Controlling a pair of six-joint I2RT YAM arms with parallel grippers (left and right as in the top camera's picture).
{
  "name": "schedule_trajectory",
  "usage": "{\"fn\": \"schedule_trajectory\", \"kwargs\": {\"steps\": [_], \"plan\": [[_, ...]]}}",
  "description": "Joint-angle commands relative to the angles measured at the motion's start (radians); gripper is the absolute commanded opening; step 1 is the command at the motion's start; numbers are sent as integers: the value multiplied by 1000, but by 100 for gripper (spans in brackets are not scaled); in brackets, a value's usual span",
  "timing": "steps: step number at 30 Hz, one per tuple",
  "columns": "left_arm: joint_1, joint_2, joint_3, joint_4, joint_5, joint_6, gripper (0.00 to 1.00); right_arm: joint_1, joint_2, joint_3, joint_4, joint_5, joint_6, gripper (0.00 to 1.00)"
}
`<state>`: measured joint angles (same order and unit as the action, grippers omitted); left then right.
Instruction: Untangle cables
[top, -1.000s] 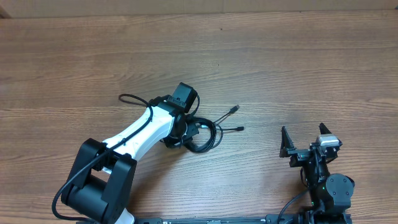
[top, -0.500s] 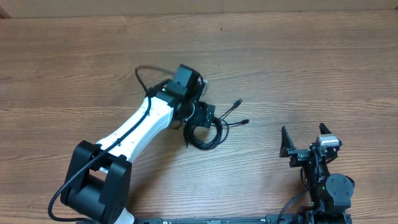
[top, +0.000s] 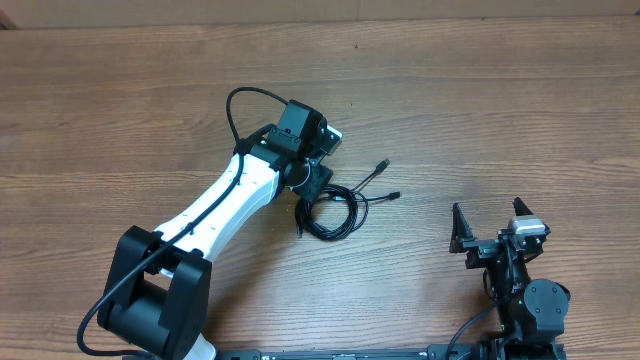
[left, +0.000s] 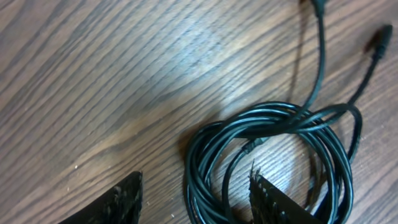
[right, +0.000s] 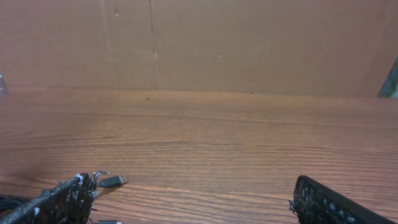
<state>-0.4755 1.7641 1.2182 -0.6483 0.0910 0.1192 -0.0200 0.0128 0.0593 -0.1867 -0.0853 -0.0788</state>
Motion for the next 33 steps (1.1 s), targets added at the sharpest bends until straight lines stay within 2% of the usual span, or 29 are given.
{"fn": "schedule_trajectory", "kwargs": {"steps": [1,8,9,13,17,18,22,27,31,33], "plan": [[5,42,-5,-9,-40,-114,52,-6,-9,-7,5,10,-1,100],[4,137,-6,-11,-13,-172,48,-6,-9,-7,5,10,-1,100],[3,156,-6,-18,2,-172,42,-6,-9,-7,5,10,-1,100],[4,195,-6,-24,11,-172,37,-6,-9,-7,5,10,-1,100],[4,212,-6,-29,13,-172,7,-6,-9,-7,5,10,-1,100],[4,212,-5,-24,14,-172,4,-6,-9,-6,5,10,-1,100],[4,211,-3,-23,14,-180,4,-6,-9,-7,5,10,-1,100],[4,196,52,-65,14,-251,4,-6,-9,-7,5,10,-1,100],[4,181,133,-132,18,-348,4,-6,-9,-7,5,10,-1,100],[5,180,172,-160,77,-414,4,-6,-9,-7,5,10,-1,100]]}}
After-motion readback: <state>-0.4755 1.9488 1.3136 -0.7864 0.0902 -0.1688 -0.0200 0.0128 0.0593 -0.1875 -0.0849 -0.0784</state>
